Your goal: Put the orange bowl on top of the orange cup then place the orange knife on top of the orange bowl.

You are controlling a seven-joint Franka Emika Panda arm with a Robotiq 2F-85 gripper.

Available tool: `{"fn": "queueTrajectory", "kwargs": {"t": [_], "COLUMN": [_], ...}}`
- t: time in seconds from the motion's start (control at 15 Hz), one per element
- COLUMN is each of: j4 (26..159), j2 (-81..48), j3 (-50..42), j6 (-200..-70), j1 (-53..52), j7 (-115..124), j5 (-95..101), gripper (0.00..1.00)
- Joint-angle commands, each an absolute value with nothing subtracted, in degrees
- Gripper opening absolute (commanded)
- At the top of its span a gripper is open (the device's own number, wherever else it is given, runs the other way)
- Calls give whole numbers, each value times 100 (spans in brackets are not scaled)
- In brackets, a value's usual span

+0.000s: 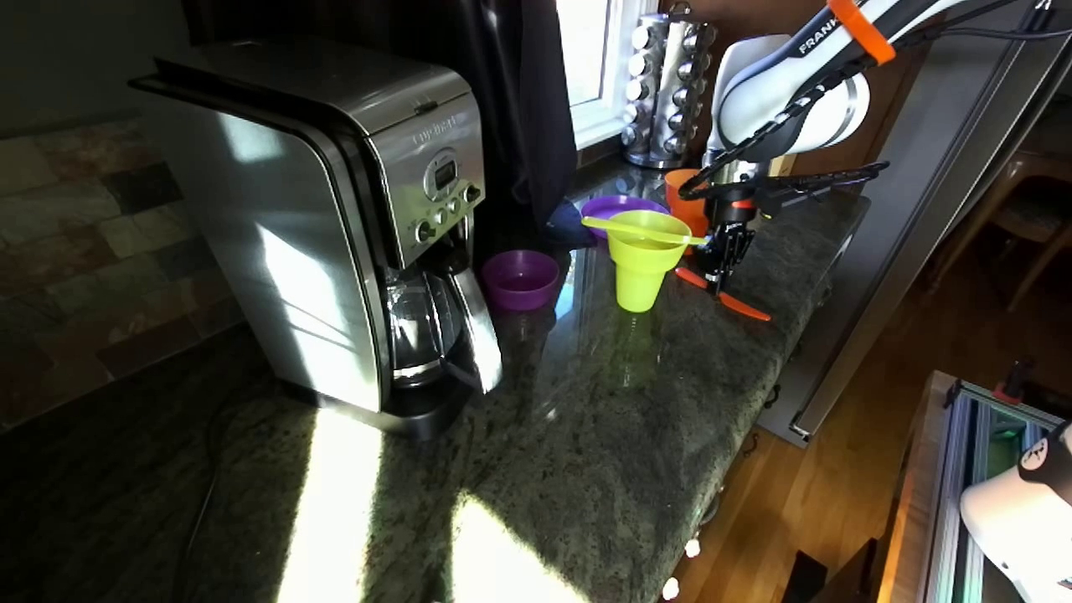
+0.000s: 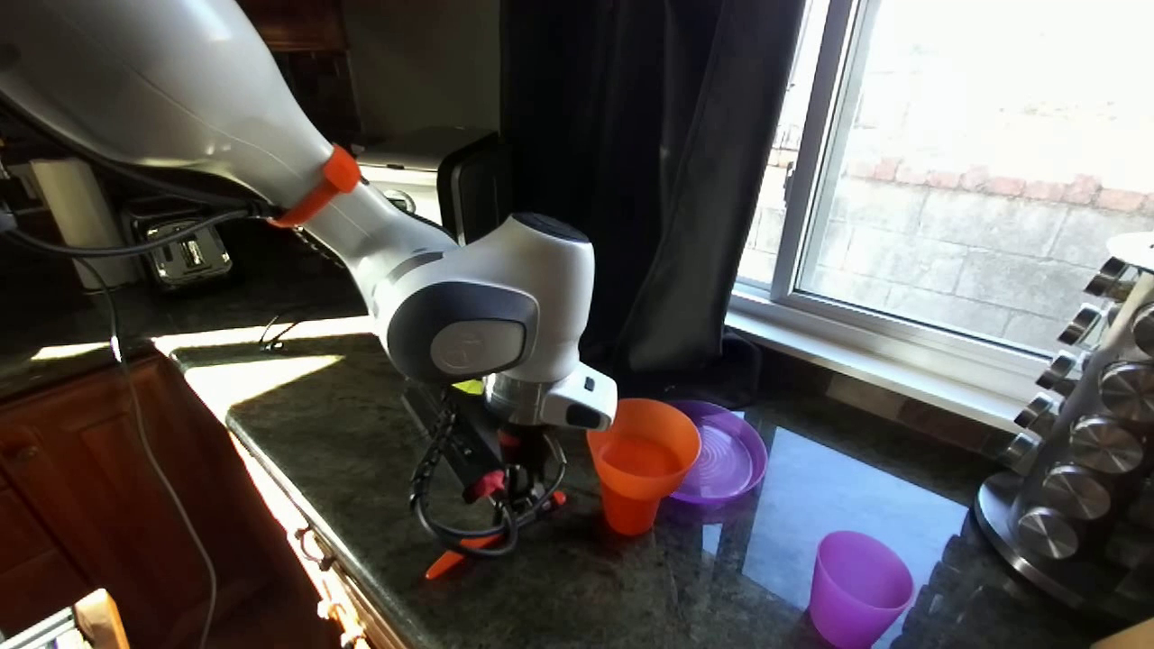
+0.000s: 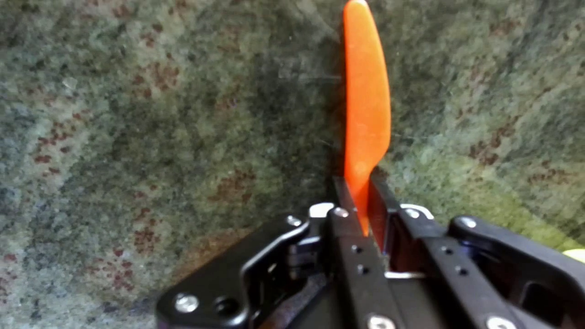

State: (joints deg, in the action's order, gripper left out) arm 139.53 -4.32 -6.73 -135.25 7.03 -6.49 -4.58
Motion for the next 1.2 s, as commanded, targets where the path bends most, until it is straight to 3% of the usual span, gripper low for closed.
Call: {"fn": "queueTrajectory", "kwargs": {"t": [0.0,0.47,1.13], "j4": [14162,14335,14247], "j2": [-34,793,1955], "j3": [-710,-735,-843], "j6": [-13037,-12225,-12117], "j1": [697,754,785], "j7": [-375,-511,-916], "j5": [18,578,679], "gripper": [4,4,4]}}
